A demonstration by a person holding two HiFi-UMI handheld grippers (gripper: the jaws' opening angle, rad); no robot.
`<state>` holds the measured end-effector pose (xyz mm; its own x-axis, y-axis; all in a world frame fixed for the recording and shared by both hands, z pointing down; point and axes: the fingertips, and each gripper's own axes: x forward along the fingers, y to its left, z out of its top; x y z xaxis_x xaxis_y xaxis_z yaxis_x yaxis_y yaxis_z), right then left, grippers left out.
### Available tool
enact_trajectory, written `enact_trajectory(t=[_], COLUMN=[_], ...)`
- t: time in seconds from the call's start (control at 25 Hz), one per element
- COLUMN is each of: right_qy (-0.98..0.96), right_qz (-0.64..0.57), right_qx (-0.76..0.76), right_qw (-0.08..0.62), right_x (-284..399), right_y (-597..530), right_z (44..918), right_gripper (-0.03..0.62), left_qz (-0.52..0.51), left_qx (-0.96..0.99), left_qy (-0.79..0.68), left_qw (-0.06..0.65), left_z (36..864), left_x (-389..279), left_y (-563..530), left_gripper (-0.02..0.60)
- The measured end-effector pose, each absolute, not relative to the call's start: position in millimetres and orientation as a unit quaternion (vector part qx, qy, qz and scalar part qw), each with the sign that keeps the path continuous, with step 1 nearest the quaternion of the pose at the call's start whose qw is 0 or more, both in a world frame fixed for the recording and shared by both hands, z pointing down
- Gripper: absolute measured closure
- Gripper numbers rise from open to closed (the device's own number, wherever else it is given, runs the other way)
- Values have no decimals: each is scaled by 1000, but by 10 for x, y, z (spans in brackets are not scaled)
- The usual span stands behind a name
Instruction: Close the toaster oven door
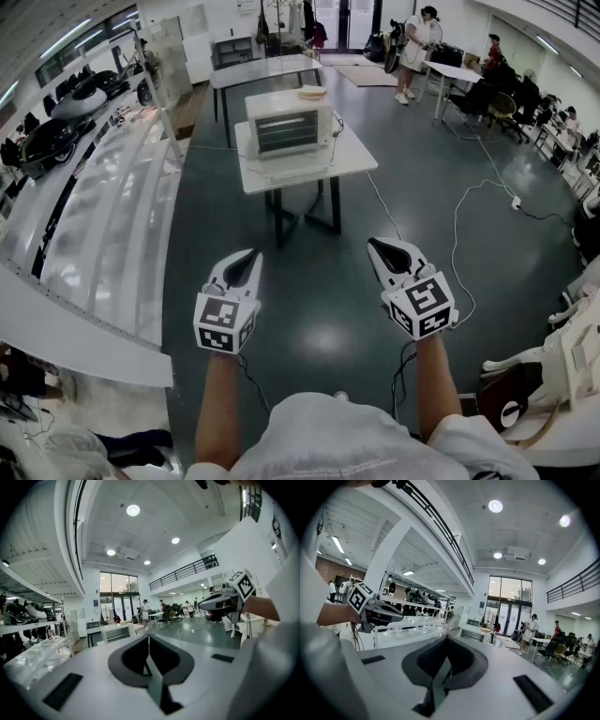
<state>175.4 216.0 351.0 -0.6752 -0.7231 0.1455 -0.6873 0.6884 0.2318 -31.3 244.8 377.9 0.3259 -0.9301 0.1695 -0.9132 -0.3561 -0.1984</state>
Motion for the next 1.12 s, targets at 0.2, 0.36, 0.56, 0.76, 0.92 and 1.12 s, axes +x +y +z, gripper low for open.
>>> enact_trajectory(t=[0.2,0.36,0.56,0.76,0.92,1.12], right_qy=[-913,-916,-923,-928,-932,-935], right_qz=[-81,-72,-57,-50,-51,-47], right_qx=[383,381,370,359,347,336], right_qw=[117,100,90,91,94,98], right_x=[1765,1757,1708,1665,1535,1380], right_y=[2121,2087,2080,2092,2087,2126], right_z=[3514,3500,3493,3521,3540,3566], right_gripper=[579,579,577,525,484,484], left_qz=[-129,-131,-127,-115,-120,-129], left_qx=[-811,-812,-806,-814,-820,-822], left_qy=[570,568,578,569,560,554], left_qw=[34,26,20,11,10,6], left_z=[3755,3806,3823,3849,3882,3946], left_x=[-296,-304,-367,-354,-379,-478], left_y=[2436,2418,2392,2390,2369,2392], left_gripper=[563,563,561,550,459,459])
